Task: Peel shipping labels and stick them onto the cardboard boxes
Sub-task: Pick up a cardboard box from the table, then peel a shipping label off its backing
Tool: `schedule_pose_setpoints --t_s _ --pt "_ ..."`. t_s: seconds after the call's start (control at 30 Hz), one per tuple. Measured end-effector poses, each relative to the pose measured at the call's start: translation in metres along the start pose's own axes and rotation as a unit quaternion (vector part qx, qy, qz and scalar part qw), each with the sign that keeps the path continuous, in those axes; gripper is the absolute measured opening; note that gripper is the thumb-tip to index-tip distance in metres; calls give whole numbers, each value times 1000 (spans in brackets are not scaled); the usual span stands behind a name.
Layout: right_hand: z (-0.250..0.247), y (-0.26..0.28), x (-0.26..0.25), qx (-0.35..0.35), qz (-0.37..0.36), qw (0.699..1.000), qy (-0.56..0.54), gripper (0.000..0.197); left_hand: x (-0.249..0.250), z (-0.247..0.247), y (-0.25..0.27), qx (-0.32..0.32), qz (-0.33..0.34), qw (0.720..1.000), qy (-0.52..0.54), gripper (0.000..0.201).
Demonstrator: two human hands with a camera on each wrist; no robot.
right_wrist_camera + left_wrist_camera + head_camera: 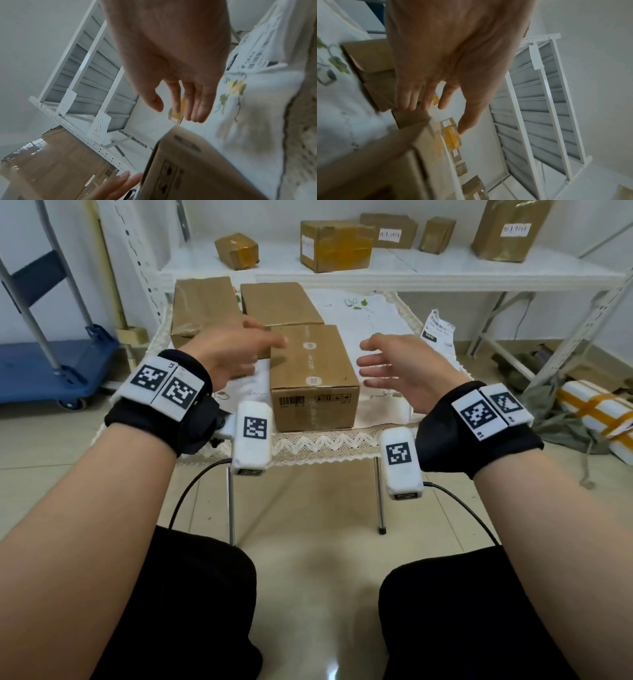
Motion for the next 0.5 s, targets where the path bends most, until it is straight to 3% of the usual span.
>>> schedule_pose_setpoints --t_s 0.07,0.23,0.4,0.5 --pt "-15 -2 -2 48 -16 999 -12 18 12 4 0 24 22 998 45 31" --pt "-59 -9 4 142 -22 990 -4 23 37 28 -2 70 68 992 75 16" --pt "-90 -12 18 211 -4 977 29 23 57 78 0 -31 106 990 84 17" --pt "-98 -15 28 214 36 975 49 6 61 112 4 -104 99 989 36 26"
Point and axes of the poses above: each hand's wrist, its own y-axis away from the middle knuckle, its own z-axis out of the palm, x = y × z, the point moved 3 cm from there along -y, towards the middle knuckle, and after that the axes turned 3 degrees about y, right-handed, at the moved point
